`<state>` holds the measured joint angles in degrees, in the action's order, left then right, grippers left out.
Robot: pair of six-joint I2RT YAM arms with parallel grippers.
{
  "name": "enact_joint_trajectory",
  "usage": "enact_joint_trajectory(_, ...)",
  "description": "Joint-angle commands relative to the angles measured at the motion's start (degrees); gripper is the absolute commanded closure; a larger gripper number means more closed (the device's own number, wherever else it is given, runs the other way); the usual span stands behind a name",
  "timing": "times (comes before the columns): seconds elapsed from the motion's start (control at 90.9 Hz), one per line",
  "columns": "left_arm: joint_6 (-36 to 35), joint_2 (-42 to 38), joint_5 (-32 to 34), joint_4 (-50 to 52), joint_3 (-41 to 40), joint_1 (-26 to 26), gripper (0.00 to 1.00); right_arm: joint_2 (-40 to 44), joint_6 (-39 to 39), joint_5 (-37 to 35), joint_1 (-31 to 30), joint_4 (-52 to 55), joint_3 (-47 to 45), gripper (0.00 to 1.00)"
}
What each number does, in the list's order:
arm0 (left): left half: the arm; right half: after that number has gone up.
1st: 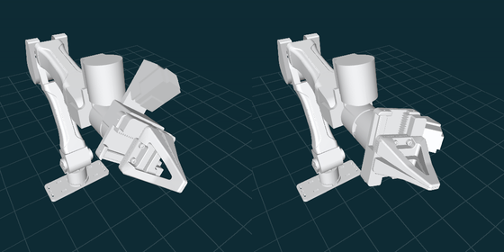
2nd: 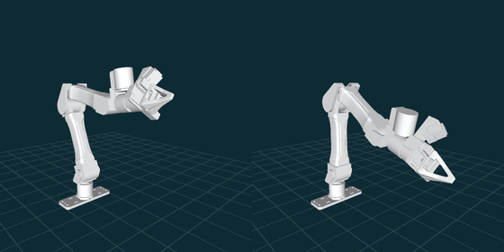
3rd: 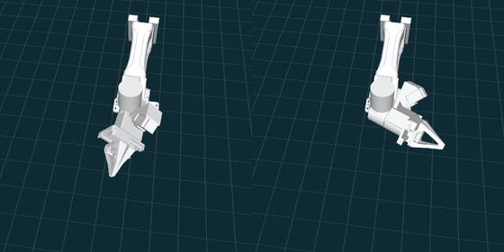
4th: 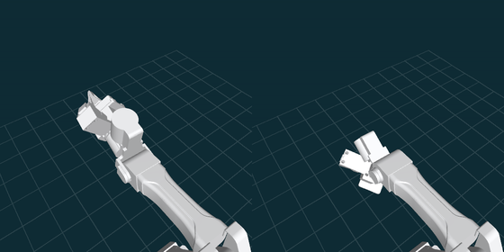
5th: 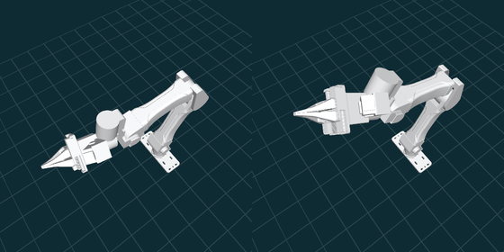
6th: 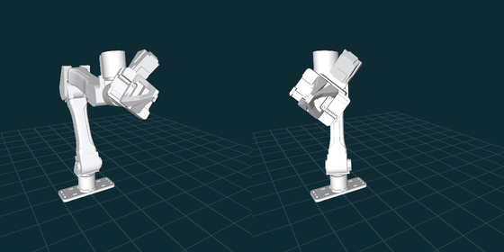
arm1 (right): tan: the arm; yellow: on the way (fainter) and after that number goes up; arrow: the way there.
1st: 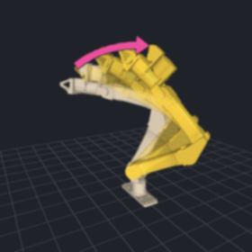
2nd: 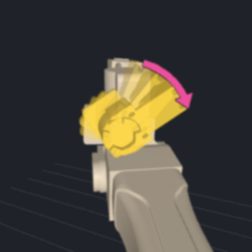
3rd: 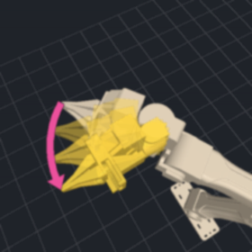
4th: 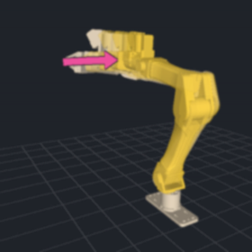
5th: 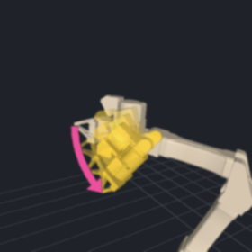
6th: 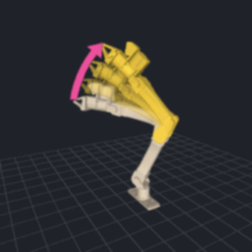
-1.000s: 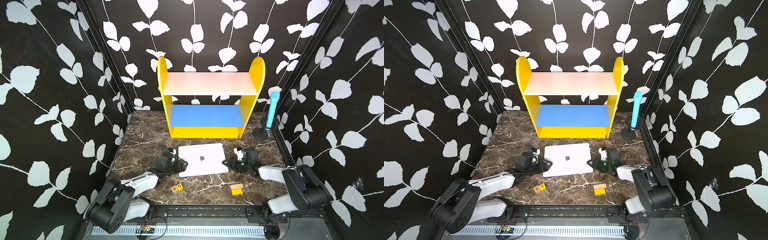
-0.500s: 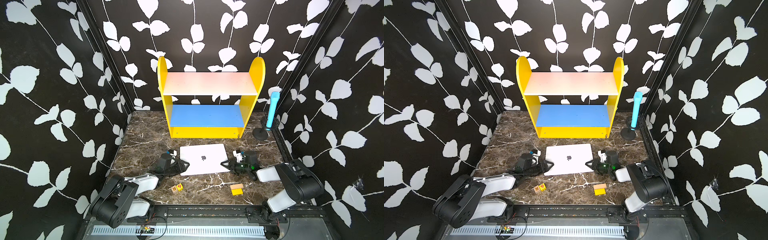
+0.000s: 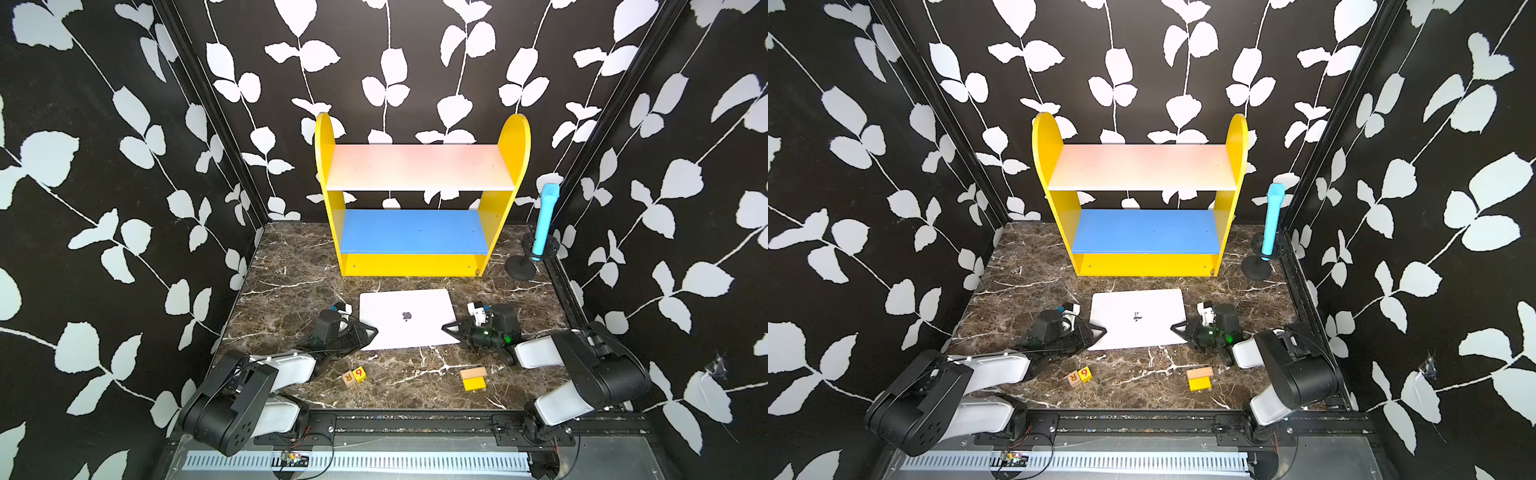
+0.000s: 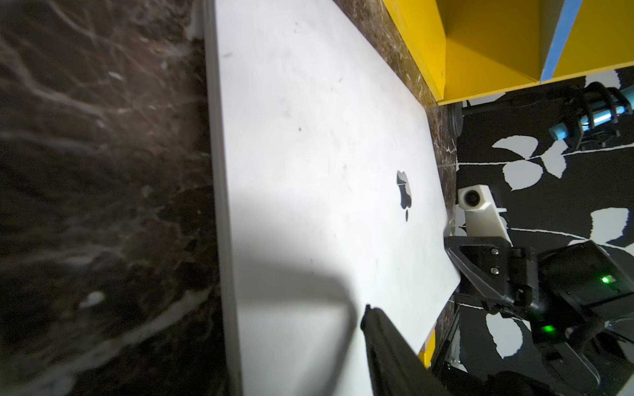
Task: Close the laptop lid and set it aside
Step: Pick up the laptop from the center of the board.
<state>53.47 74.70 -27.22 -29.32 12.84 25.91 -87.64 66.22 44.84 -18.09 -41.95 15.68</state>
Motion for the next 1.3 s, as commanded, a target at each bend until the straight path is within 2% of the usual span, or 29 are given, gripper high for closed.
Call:
enact_joint_trajectory(0.0,2.27,-1.94,-10.63,-12.25,0.96,1.64,0.51,3.46,-0.80,4.31,-2.04,0.87,-0.57,0.71)
enact_joint_trajectory(0.264,4.79,-6.18,-10.84,-13.33,0.78,1.67,0.56,12.74,-1.80,3.08,-2.04,9.22,-0.32,0.76)
enact_joint_trajectory(0.473,5.87,-14.29,-9.20,-8.70,1.49,1.60,0.61,20.59,0.14,2.44,-2.13,13.54,0.62,0.78)
enact_joint_trajectory(0.671,6.04,-21.68,-8.11,-1.85,3.44,1.62,0.71,28.11,0.22,0.43,-2.52,19.30,1.90,0.79)
enact_joint_trajectory(0.902,8.82,-26.83,-8.07,-1.72,4.56,1.69,0.75,33.58,1.64,-0.78,-3.33,22.35,3.46,0.79)
enact_joint_trajectory(1.287,11.66,-32.75,-4.38,-1.79,7.29,1.70,0.94,38.32,3.73,-2.66,-4.73,24.94,8.35,0.67)
